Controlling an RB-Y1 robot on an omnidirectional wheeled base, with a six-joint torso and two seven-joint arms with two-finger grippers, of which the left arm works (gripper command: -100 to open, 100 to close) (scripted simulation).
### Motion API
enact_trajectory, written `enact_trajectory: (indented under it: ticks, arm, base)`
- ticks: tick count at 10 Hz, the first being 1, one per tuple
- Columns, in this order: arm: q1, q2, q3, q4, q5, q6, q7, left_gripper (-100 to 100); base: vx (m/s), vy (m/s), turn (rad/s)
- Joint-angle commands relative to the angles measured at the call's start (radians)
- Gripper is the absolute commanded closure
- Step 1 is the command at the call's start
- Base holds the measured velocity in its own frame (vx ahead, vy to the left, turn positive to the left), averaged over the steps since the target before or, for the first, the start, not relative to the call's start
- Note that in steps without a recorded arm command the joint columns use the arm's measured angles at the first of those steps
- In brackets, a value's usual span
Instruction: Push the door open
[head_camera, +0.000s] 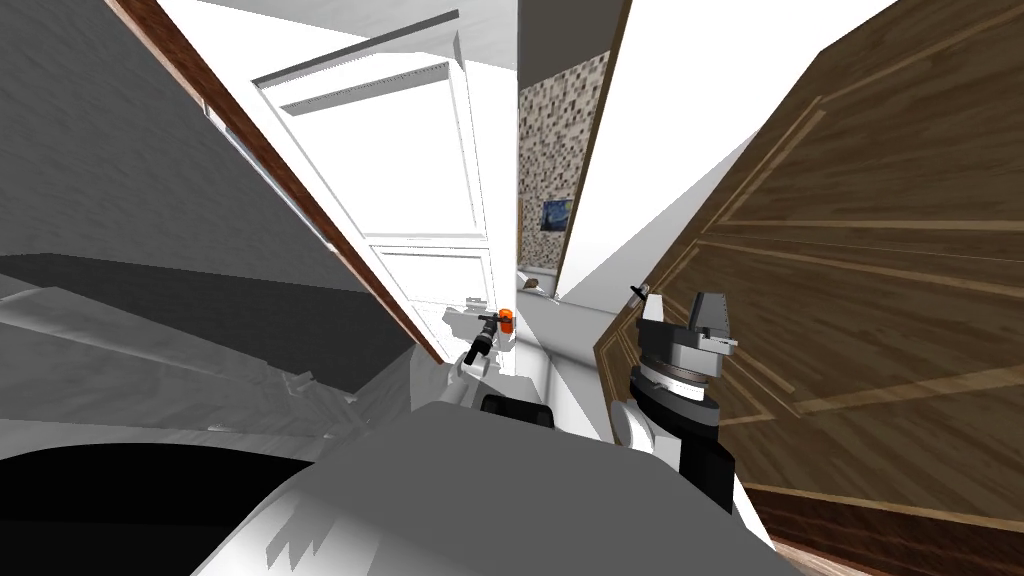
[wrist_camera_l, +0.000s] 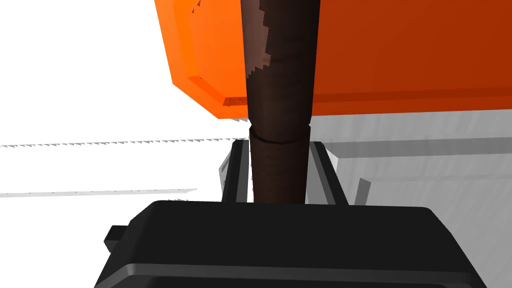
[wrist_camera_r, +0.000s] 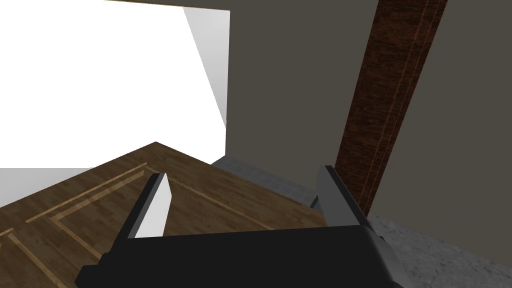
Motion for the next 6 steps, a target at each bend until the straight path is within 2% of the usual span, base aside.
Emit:
enact_trajectory:
  ticks: [1,2,6]
  arm:
    - [-0.01,0.011,0.03,0.006,0.004,-0.001,-0.003,100]
    - [-0.013,0.011,0.047,0.009,0.006,0.0,-0.006,100]
    - [-0.02,0.009,0.082,0.014,0.01,0.002,-0.012,100]
  base:
    - [0.075,-0.069,0.04]
    - [0.109,-0.102,0.11]
    - [0.11,-0.091,0.063]
